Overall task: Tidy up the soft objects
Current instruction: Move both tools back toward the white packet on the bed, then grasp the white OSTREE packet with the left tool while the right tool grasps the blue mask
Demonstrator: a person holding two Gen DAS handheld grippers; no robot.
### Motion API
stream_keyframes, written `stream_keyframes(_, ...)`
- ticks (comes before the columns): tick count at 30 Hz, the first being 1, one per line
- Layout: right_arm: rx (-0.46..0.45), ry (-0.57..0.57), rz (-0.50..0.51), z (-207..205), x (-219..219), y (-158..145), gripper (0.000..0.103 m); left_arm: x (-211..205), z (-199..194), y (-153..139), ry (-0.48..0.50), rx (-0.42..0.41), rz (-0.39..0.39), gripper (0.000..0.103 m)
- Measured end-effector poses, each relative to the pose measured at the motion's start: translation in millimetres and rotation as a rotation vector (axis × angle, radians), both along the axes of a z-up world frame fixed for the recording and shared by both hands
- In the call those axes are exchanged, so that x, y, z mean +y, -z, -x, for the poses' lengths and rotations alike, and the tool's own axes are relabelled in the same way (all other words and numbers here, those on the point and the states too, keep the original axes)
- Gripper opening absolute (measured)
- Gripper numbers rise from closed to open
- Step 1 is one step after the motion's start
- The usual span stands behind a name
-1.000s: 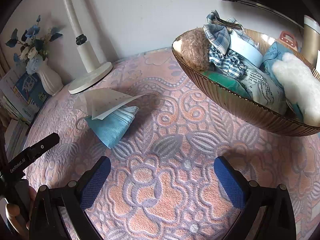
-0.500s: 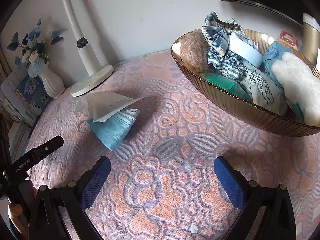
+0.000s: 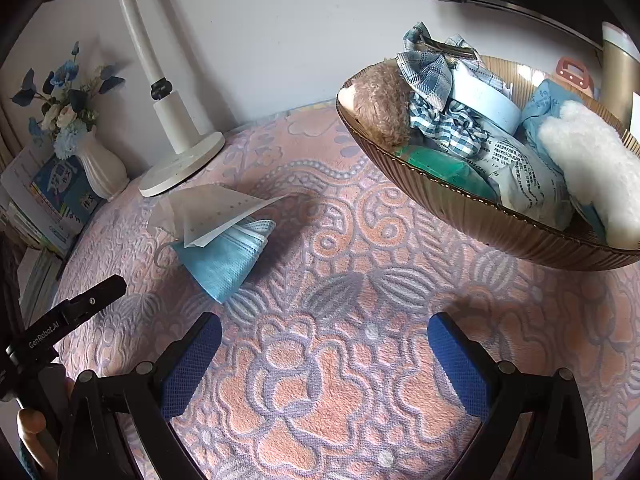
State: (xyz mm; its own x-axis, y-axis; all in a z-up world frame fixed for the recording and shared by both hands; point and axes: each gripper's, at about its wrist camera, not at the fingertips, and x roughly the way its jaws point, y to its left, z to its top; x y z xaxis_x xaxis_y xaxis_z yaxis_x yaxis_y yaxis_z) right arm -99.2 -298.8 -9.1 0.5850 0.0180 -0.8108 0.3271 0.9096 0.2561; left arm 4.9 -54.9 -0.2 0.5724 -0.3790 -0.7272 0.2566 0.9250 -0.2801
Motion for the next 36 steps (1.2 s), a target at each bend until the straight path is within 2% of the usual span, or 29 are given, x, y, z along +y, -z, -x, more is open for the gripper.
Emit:
stream_keyframes(6,0.005,0.007,-0.003,1,0,0,0.103,-5,4,-5,0.019,0.011,-0.051,0.087)
stream_keyframes(8,0.008,-0.003,-0.012,2,2,0,0.103,-8,9,-15,0.061,0.039,-0.064,0.087)
stream_keyframes(11,0.058,-0.052,-0.032,1,9,-1,0.103,-15,13,-39,0.151,0.051,-0.051,0.087)
stream_keyframes(16,0.158,-0.186,-0.162,-17,29,-17,0.103,-40,-15,-62,0.225,0.104,0.019,0.089)
stream_keyframes(19,0.142,-0.244,-0.096,-38,41,-23,0.103,-59,-42,-54,0.225,0.134,0.055,0.089)
stream_keyframes(22,0.11,-0.218,0.018,-57,41,-14,0.103,-75,-66,-31,0.241,0.21,0.088,0.089)
stream_keyframes(23,0.1,-0.202,0.021,-61,38,-9,0.103,-81,-72,-23,0.262,0.237,0.1,0.089)
stream_keyframes(25,0.072,-0.214,-0.039,-68,35,1,0.103,-90,-80,-10,0.272,0.269,0.104,0.089)
stream_keyframes(27,0.054,-0.216,-0.081,-76,34,9,0.103,-96,-83,-3,0.276,0.263,0.093,0.087)
stream_keyframes(28,0.042,-0.213,-0.063,-79,35,9,0.103,-99,-81,-4,0.283,0.235,0.086,0.086)
stream_keyframes(29,0.03,-0.219,-0.04,-81,37,9,0.102,-101,-80,-5,0.291,0.216,0.075,0.083)
stream_keyframes(31,0.023,-0.227,-0.026,-85,37,10,0.092,-108,-79,-5,0.315,0.194,0.05,0.059)
stream_keyframes(33,0.007,-0.22,-0.024,-84,37,9,0.074,-110,-76,-5,0.339,0.194,0.065,0.047)
stream_keyframes(35,-0.007,-0.231,-0.036,-83,37,9,0.06,-110,-72,-7,0.341,0.178,0.063,0.045)
stream_keyframes(36,-0.008,-0.231,-0.027,-83,38,9,0.058,-110,-69,-9,0.341,0.168,0.06,0.043)
